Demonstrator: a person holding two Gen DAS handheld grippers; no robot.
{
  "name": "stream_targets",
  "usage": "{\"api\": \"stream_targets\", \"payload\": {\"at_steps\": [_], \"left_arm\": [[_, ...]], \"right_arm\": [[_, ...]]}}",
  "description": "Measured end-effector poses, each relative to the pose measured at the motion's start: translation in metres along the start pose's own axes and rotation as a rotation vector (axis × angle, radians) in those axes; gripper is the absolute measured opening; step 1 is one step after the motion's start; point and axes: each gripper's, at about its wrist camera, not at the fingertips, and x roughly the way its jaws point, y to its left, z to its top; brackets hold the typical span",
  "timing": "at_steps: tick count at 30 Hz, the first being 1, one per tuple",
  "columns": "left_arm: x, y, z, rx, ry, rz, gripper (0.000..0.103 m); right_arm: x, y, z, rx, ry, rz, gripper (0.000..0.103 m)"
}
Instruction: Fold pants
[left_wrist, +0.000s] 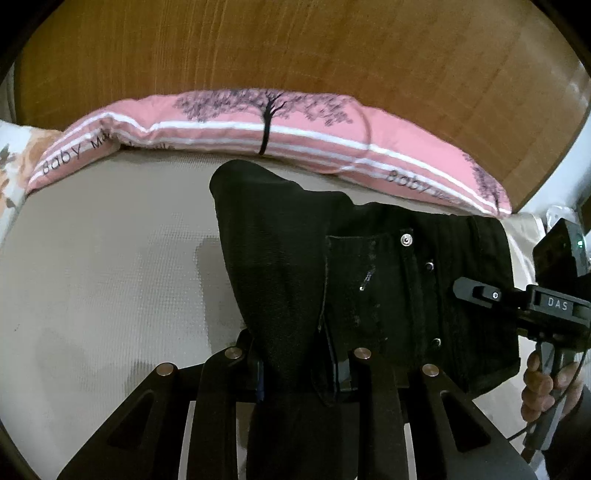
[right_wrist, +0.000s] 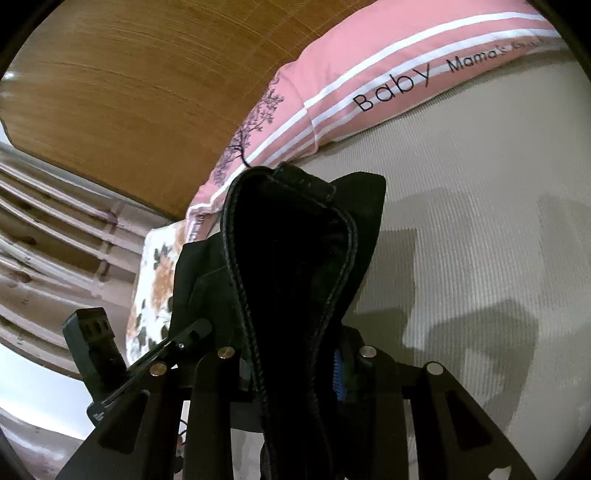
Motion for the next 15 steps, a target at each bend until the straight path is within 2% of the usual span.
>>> {"api": "stream_targets", "payload": {"at_steps": [1,3,5,7,8,10,15], "left_arm": [[0.007,0.004,0.0,-0.001,0.014,0.003,0.026],[0.024,0.014,-0.005,-0.018,0.038,0.04,0.036],[0.033,0.019,-0.012,-0.024,0.052,0.072,0.052],[0.037,0.022,-0.019,-0.015,0.034,0.084,0.059],[0.037,0.021,-0.022,0.0,0.019,0.099,0.067],[0.037,0.018,-0.029,0.046,-0.008,0.153,0.077],[0.026,0.016,-0.051,0.054,-0.029,0.164,0.077]], "right_arm": [[0.005,-0.002,0.001,-0.006,0.0,-0.022,0.028],[0.014,-0.006,0.0,-0.026,-0.006,-0.08,0.03],[0.021,-0.012,-0.002,-0.048,-0.019,-0.152,0.043],[0.027,-0.013,-0.008,-0.117,-0.032,-0.255,0.052],[0.03,-0.012,-0.011,-0.147,-0.031,-0.28,0.056],[0.028,-0.012,-0.018,-0.187,-0.048,-0.317,0.063],[0.019,-0.013,-0.034,-0.226,-0.055,-0.357,0.068]]}}
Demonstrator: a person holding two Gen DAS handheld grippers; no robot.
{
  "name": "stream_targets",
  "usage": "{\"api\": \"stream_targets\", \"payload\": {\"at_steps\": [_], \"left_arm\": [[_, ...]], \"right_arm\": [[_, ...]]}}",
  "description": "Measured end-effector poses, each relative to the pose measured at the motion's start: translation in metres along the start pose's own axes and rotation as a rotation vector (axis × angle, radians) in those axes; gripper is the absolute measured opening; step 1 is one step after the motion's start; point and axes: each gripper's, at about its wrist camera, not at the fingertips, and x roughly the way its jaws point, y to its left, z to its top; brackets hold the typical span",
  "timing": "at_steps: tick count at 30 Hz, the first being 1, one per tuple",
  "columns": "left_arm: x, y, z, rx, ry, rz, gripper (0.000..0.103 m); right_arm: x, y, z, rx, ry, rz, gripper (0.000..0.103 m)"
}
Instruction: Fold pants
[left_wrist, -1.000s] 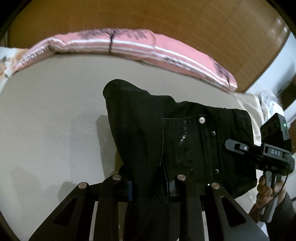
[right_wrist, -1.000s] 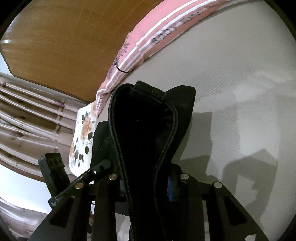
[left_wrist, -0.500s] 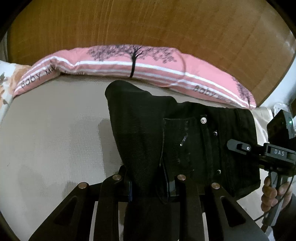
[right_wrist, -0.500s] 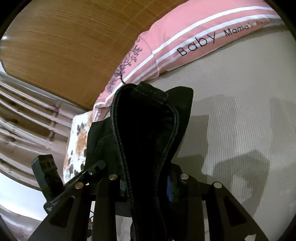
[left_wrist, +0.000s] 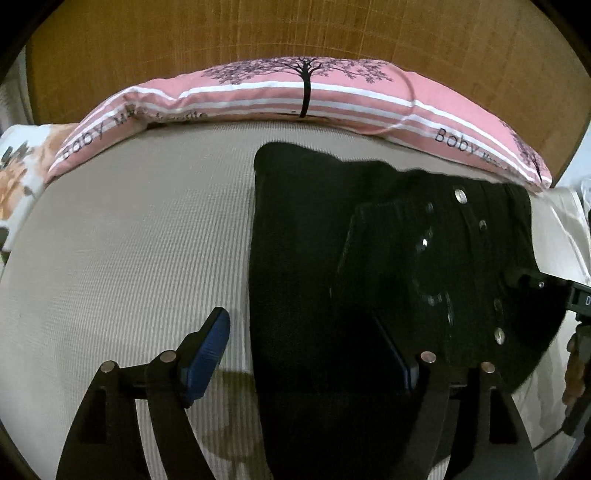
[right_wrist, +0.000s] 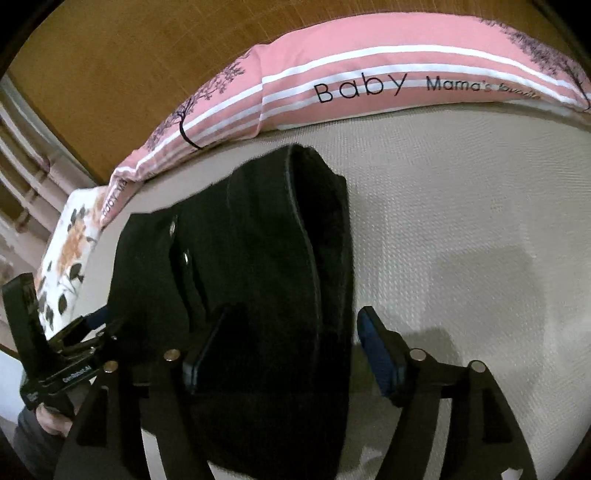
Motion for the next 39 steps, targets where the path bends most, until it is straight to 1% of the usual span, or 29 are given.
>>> {"api": "stream_targets", "payload": {"at_steps": [2,5,9,12,17,24,26,27,32,35,36,39], "left_arm": [[-0.006,0.001,-0.006,-0.005,-0.004,0.014,0.077],[-0.021,-0.005,-0.019,0.014,-0.004,0.084,0.077],[-0.046,-0.015,-0.036,0.038,-0.019,0.129,0.077],[-0.064,-0.019,-0.047,0.029,-0.021,0.141,0.077],[-0.09,-0.033,-0.071,0.033,-0.013,0.188,0.077],[-0.123,-0.055,-0.104,0.037,-0.022,0.211,0.077],[-0.131,-0.057,-0.109,0.026,-0.028,0.206,0.077],[-0.137,-0.059,-0.113,0.018,-0.033,0.203,0.077],[-0.152,-0.067,-0.124,0.005,-0.054,0.218,0.077],[-0.156,-0.071,-0.127,0.005,-0.061,0.234,0.077],[-0.158,-0.072,-0.129,0.006,-0.067,0.247,0.077],[-0.161,-0.073,-0.131,0.005,-0.075,0.245,0.077]], "right_arm": [[-0.006,-0.001,-0.009,-0.01,-0.006,-0.019,0.071],[-0.022,-0.002,-0.022,-0.006,-0.03,-0.042,0.071],[-0.05,0.003,-0.036,-0.001,-0.087,-0.077,0.071],[-0.07,0.016,-0.052,-0.045,-0.125,-0.122,0.072],[-0.083,0.046,-0.082,-0.134,-0.122,-0.157,0.073],[-0.1,0.076,-0.115,-0.164,-0.153,-0.155,0.081],[-0.106,0.082,-0.122,-0.168,-0.165,-0.158,0.086],[-0.111,0.085,-0.127,-0.165,-0.173,-0.162,0.087],[-0.125,0.094,-0.139,-0.151,-0.191,-0.174,0.096],[-0.132,0.099,-0.144,-0.159,-0.199,-0.196,0.099],[-0.134,0.101,-0.146,-0.164,-0.206,-0.215,0.099],[-0.139,0.104,-0.149,-0.165,-0.224,-0.234,0.101]]}}
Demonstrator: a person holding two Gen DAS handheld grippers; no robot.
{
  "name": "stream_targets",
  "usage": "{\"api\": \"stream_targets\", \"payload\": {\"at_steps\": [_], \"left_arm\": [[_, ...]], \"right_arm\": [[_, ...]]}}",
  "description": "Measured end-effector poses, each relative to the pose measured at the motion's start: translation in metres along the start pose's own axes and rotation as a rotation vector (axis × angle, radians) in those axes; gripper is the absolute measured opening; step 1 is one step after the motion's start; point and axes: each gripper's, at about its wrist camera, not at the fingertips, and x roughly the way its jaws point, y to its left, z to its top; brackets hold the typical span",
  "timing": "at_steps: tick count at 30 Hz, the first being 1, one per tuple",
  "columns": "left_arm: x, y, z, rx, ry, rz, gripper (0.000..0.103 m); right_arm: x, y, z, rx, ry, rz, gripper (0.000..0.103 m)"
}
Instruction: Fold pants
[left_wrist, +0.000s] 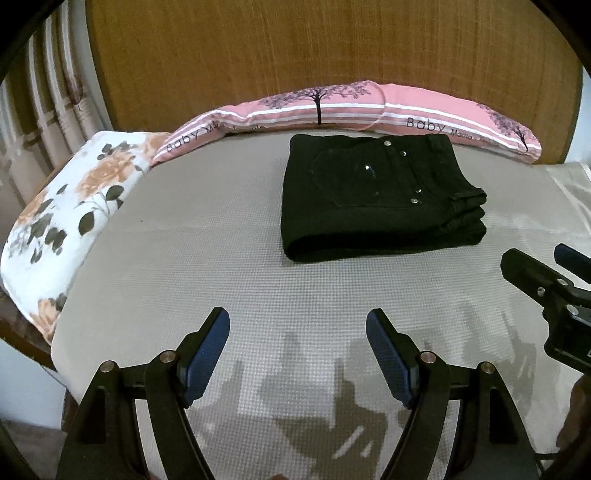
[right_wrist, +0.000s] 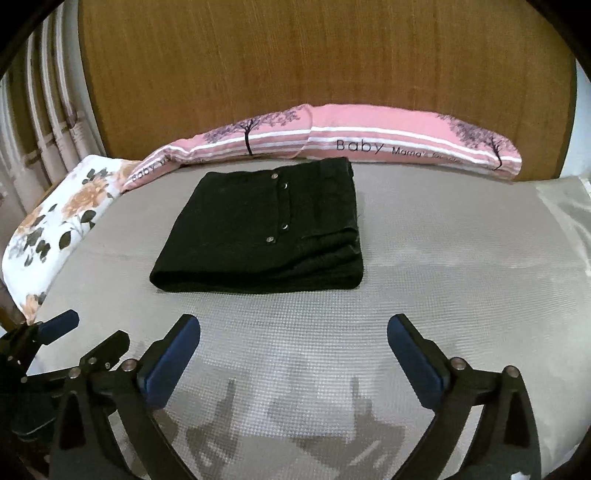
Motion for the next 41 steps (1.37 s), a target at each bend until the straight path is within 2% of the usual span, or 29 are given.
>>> {"api": "stream_targets", "payload": {"at_steps": [16,41], "left_arm": [[0.004,0.0,-0.004,0.006,-0.004,0.034,0.077],[0.011,0.006,-0.005,-0.007,0.022,0.014,0.077]], "right_arm": [[0.006,-0.001,-0.005,0.025,0.042,-0.005,0.102],[0.015,-0.004,-0.01,0.043,0.075,0.002,0.102]]}}
